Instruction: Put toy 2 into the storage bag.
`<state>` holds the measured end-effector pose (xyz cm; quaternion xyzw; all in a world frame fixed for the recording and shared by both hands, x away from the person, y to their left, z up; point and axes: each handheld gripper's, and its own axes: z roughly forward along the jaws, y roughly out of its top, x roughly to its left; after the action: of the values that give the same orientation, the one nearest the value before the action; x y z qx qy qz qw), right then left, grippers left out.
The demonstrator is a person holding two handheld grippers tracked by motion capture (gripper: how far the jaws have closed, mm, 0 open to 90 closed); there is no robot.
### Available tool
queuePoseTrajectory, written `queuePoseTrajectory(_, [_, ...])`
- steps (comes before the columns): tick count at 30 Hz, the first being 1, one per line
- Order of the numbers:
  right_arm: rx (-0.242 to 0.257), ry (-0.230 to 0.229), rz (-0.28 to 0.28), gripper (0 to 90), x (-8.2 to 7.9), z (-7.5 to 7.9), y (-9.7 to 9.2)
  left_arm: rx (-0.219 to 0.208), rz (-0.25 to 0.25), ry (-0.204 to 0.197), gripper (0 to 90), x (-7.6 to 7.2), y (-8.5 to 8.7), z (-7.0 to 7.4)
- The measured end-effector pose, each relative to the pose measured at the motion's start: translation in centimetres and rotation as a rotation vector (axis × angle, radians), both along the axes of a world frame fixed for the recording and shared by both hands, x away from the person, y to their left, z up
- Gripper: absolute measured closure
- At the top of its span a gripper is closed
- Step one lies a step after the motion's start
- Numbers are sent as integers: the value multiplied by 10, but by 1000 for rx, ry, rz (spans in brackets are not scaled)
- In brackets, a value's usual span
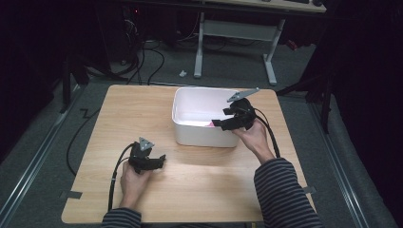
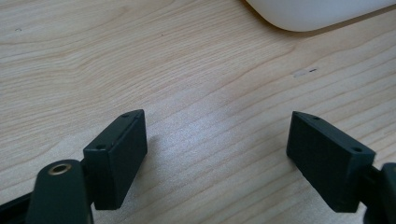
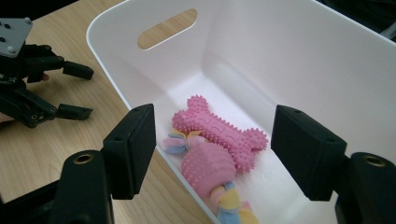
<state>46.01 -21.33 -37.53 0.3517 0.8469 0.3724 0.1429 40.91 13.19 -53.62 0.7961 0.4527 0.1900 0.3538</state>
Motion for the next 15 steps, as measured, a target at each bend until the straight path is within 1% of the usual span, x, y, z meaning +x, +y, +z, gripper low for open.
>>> queuePoseTrajectory(3, [9,-11,-24,323,-8,-1,-11,0,0,0,205,0,0,0])
queuePoseTrajectory(10, [74,-39,-82,338,-30,4,-41,0,0,0,205,0,0,0])
queuePoseTrajectory(13, [96,-41,-104,346,-38,4,-54,0,0,0,205,0,0,0])
queuePoseTrajectory(15, [97,-42,-119,351,-43,5,-61,0,0,0,205,0,0,0])
